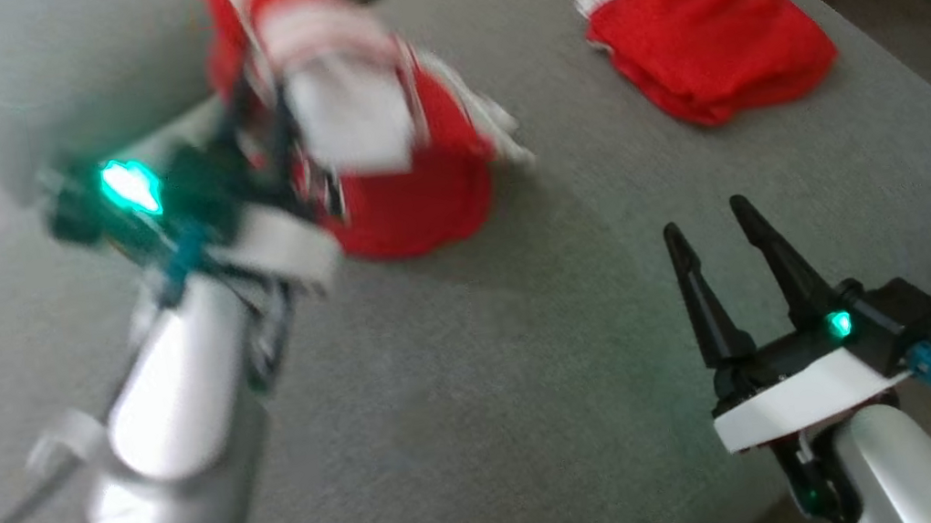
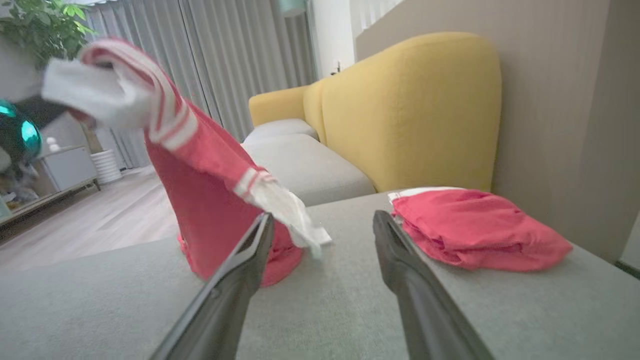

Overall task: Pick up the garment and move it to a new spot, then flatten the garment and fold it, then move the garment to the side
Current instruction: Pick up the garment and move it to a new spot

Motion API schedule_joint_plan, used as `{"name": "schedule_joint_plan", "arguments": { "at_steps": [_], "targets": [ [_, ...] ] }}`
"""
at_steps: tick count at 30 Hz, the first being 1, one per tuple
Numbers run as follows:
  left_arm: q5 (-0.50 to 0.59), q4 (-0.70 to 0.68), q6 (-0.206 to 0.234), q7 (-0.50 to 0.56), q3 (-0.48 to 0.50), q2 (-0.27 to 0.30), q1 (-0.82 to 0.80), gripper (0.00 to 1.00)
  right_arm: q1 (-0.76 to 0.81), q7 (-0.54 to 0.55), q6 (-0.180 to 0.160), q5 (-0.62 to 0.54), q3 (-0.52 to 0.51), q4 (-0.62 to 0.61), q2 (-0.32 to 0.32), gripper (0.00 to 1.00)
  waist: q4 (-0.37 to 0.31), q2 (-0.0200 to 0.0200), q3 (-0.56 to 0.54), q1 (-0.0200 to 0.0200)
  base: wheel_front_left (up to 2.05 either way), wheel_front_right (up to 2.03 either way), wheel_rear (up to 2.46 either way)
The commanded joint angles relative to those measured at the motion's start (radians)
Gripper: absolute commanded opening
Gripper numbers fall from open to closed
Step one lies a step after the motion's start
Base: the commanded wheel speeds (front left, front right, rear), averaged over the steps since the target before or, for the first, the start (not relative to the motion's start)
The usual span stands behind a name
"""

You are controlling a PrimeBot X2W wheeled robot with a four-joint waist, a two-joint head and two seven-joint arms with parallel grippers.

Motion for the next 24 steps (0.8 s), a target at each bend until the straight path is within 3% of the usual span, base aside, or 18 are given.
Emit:
{"name": "schedule_joint_plan", "arguments": {
  "at_steps": [1, 6, 7, 8, 13, 19, 24],
  "targets": [
    [-0.006, -0.001, -0.011, -0.017, 0.016, 0.015, -0.010, 0.00, -0.048, -0.002, -0.001, 0.007, 0.031, -0.034, 0.011, 1.00, -0.033, -0.0001, 0.070, 0.0000, 0.00, 0.00, 0.00],
    [-0.013, 0.181, -0.051, -0.085, -0.061, -0.046, 0.065, 0.00, -0.046, -0.002, -0.001, 0.028, 0.036, -0.021, 0.011, 1.00, 0.015, -0.0001, 0.114, 0.0000, 0.00, 0.00, 0.00],
    [-0.010, 0.208, -0.054, -0.094, -0.077, -0.056, 0.069, 0.25, -0.045, -0.002, -0.001, 0.030, 0.033, -0.018, 0.011, 1.00, 0.029, -0.0001, 0.117, 0.0000, 0.00, 0.00, 0.00],
    [-0.010, 0.230, -0.054, -0.103, -0.090, -0.065, 0.072, 0.99, -0.043, -0.002, -0.001, 0.033, 0.029, -0.014, 0.011, 1.00, 0.047, -0.0001, 0.118, 0.0000, 0.00, 0.00, 0.00],
    [-0.027, 0.258, -0.019, -0.122, -0.122, -0.089, 0.103, 1.00, -0.027, -0.002, -0.001, 0.018, 0.006, 0.007, 0.011, 1.00, 0.137, -0.0001, 0.079, 0.0000, 0.00, 0.00, 0.00],
    [-0.043, 0.076, 0.059, -0.123, -0.073, -0.087, 0.282, 1.00, 0.022, -0.002, -0.001, -0.029, -0.042, 0.030, 0.012, 1.00, 0.241, -0.0001, -0.034, 0.0000, 0.00, 0.00, 0.00],
    [-0.050, -0.108, 0.114, -0.123, 0.029, -0.072, 0.500, 1.00, 0.098, -0.002, -0.001, -0.065, -0.091, 0.042, 0.012, 1.00, 0.316, -0.0001, -0.124, 0.0000, 0.00, 0.00, 0.00]
  ]
}}
